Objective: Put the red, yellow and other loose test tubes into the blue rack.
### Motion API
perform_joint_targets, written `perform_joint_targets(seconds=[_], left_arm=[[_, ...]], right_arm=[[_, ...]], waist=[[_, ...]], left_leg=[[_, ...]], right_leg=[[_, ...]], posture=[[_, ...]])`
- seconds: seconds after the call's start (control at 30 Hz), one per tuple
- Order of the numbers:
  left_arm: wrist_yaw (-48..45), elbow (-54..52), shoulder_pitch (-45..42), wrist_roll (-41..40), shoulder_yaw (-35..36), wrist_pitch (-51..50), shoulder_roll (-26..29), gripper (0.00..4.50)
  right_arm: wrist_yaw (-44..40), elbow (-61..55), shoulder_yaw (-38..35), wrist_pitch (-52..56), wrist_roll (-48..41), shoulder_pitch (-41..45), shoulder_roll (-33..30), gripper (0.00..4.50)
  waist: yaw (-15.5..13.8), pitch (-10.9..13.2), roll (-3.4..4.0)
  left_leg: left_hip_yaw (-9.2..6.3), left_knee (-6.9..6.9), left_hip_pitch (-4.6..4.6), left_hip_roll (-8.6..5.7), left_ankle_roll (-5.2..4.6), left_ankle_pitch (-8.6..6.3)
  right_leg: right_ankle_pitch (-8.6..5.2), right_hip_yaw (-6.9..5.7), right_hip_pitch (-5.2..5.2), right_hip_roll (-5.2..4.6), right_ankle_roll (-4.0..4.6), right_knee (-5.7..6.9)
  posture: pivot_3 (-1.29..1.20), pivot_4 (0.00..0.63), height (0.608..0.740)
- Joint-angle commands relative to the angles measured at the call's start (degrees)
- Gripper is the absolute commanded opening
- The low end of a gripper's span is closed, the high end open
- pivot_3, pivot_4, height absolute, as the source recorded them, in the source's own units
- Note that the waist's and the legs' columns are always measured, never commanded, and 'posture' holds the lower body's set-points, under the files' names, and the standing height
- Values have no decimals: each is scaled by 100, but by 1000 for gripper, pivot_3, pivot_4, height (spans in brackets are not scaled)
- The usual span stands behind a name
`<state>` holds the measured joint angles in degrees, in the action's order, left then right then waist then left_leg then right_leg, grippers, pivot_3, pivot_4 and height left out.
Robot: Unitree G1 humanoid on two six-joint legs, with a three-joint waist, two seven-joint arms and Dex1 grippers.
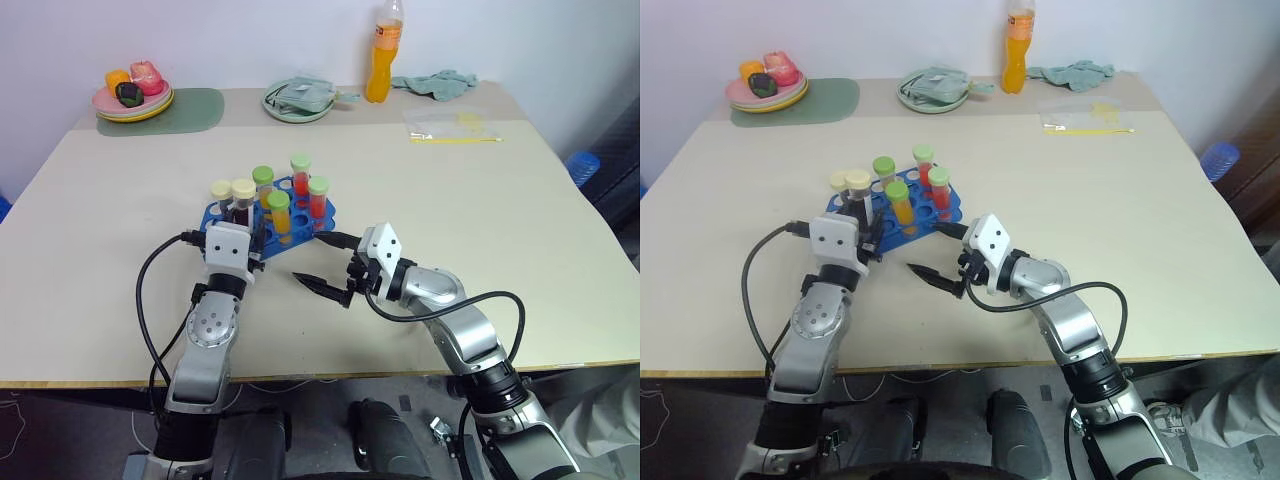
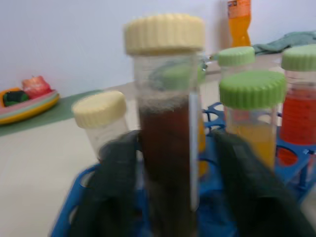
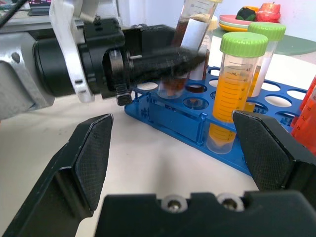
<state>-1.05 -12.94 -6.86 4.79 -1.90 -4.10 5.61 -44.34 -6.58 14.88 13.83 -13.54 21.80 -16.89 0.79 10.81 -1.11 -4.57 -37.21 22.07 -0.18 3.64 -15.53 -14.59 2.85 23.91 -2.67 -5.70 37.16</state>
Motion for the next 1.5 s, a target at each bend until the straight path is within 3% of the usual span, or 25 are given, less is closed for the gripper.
perform_joint_targets(seconds=[0.03,0.4,1.17,1.5], left_arm=[[51,-103,20,-38,80,254,-39,4307],[-110,-340,75,-92,76,-67,-53,4415],[-609,-1498,-1189,103,-79,-3829,458,4415],[-589,-1744,-1324,-17,86,-4384,466,4415]], right_arm=[[-47,-245,-55,-78,-50,76,-2,4278],[-144,-357,-72,34,-105,10,-78,4278],[19,-400,-84,97,-53,-66,-138,4278],[10,-348,-57,89,-61,-43,-86,4278]], waist=[[2,0,0],[4,0,0],[24,0,0],[31,0,0]], left_leg=[[0,0,0,0,0,0],[-1,0,0,0,0,0],[-7,0,-1,0,0,0],[-8,0,-1,0,0,0]], right_leg=[[0,0,0,1,0,0],[0,-1,0,1,0,0],[-1,-3,-1,4,-1,2],[-1,-3,-1,4,0,2]], posture=[[0,150,740],[0,150,740],[0,150,740],[0,150,740]])
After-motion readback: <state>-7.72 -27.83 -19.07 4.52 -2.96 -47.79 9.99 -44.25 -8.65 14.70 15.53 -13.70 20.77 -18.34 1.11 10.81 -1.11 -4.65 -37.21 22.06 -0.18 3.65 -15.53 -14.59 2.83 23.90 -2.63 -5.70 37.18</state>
